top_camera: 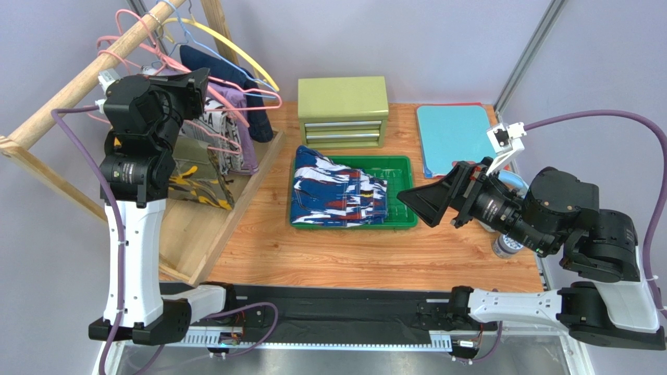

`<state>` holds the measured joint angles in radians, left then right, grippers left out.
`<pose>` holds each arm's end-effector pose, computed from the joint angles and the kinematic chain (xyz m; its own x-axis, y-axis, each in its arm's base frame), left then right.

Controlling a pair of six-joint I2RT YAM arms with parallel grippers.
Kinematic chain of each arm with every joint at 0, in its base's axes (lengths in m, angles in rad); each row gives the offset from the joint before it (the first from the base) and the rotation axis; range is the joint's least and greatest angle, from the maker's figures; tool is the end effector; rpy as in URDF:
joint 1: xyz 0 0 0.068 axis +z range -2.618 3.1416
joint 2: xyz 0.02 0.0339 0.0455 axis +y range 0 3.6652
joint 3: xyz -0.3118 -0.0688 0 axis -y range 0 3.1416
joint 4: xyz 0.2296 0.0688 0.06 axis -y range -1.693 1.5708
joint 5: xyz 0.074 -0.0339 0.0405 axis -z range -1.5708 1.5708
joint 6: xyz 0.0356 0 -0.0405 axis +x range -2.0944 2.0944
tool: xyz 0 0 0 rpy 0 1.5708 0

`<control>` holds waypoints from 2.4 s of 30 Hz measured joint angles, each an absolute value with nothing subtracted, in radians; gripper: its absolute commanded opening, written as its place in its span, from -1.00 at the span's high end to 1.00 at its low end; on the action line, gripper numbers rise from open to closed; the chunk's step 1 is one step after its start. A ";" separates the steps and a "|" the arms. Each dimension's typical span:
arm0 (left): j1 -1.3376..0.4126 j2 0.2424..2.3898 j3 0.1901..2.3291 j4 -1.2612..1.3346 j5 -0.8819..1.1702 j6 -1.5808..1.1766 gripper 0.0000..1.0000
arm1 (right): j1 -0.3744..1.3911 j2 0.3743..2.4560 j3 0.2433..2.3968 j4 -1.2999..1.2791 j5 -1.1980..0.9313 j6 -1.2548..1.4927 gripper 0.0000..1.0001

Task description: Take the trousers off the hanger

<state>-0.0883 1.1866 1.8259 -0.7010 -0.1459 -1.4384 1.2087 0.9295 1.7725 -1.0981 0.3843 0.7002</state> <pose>0.1604 -0.0090 0.5810 0.0487 -0.9889 -0.1406 -0.0684 0.1372 -0.9882 0.0284 0.0373 0.5477 -0.5442 0.2498 -0.8009 -0.5071 0.6626 0.5512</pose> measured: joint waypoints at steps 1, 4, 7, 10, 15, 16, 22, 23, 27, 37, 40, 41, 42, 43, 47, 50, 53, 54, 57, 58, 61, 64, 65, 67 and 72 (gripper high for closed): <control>-0.087 1.190 1.830 -0.704 -0.150 -1.444 1.00 | 1.209 0.927 1.773 -1.098 0.384 0.699 -0.94; -0.083 1.214 1.862 -0.728 -0.169 -1.468 1.00 | 1.209 0.923 1.773 -1.098 0.385 0.698 -0.94; -0.081 1.229 1.879 -0.739 -0.189 -1.499 1.00 | 1.209 0.919 1.773 -1.098 0.385 0.698 -0.94; -0.075 1.238 1.886 -0.754 -0.200 -1.531 1.00 | 1.209 0.915 1.773 -1.098 0.389 0.698 -0.94; -0.068 1.246 1.892 -0.782 -0.219 -1.585 1.00 | 1.209 0.912 1.773 -1.098 0.396 0.698 -0.96; -0.068 1.246 1.892 -0.785 -0.221 -1.594 1.00 | 1.209 0.912 1.773 -1.098 0.397 0.697 -0.96; -0.063 1.219 1.861 -0.787 -0.220 -1.626 1.00 | 1.209 0.917 1.773 -1.097 0.403 0.686 -0.96; -0.060 1.211 1.847 -0.783 -0.221 -1.633 1.00 | 1.209 0.918 1.773 -1.097 0.403 0.685 -0.96; -0.054 1.197 1.812 -0.815 -0.216 -1.662 1.00 | 1.209 0.931 1.773 -1.095 0.402 0.680 -0.96; -0.036 1.179 1.761 -0.793 -0.185 -1.671 0.79 | 1.209 0.952 1.772 -1.094 0.402 0.679 -0.96; -0.027 1.138 1.704 -0.749 -0.162 -1.657 0.46 | 1.209 0.945 1.766 -1.092 0.402 0.679 -0.96; -0.026 1.122 1.686 -0.747 -0.137 -1.653 0.30 | 1.209 0.945 1.766 -1.091 0.402 0.680 -0.96; -0.028 1.108 1.668 -0.749 -0.114 -1.645 0.21 | 1.209 0.944 1.763 -1.087 0.402 0.680 -0.96; -0.030 1.097 1.653 -0.750 -0.096 -1.636 0.14 | 1.209 0.943 1.759 -1.082 0.401 0.680 -0.96; -0.033 1.063 1.605 -0.748 -0.028 -1.610 -0.06 | 1.209 0.942 1.729 -1.072 0.395 0.684 -0.96; -0.033 1.048 1.593 -0.740 0.012 -1.589 -0.09 | 1.209 0.943 1.706 -1.066 0.385 0.688 -0.96; -0.033 1.034 1.593 -0.721 0.064 -1.559 -0.20 | 1.209 0.943 1.696 -1.056 0.374 0.692 -0.96; -0.033 1.028 1.593 -0.716 0.082 -1.549 -0.22 | 1.209 0.944 1.694 -1.052 0.371 0.694 -0.96; -0.033 1.004 1.592 -0.714 0.129 -1.529 -0.33 | 1.209 0.944 1.683 -1.038 0.364 0.702 -0.95; -0.033 0.993 1.592 -0.714 0.144 -1.520 -0.40 | 1.209 0.944 1.681 -1.036 0.361 0.704 -0.95; -0.033 0.958 1.589 -0.715 0.191 -1.500 -0.67 | 1.209 0.943 1.671 -1.028 0.356 0.711 -0.95; -0.033 0.918 1.579 -0.717 0.255 -1.483 -0.70 | 1.209 0.944 1.658 -1.021 0.347 0.717 -0.95; -0.033 0.904 1.572 -0.720 0.279 -1.478 -0.70 | 1.209 0.944 1.654 -1.019 0.345 0.719 -0.95; -0.033 0.875 1.555 -0.724 0.323 -1.468 -0.71 | 1.209 0.945 1.649 -1.015 0.339 0.726 -0.95; -0.033 0.784 1.501 -0.750 0.433 -1.423 -0.71 | 1.209 0.945 1.623 -0.991 0.335 0.748 -0.95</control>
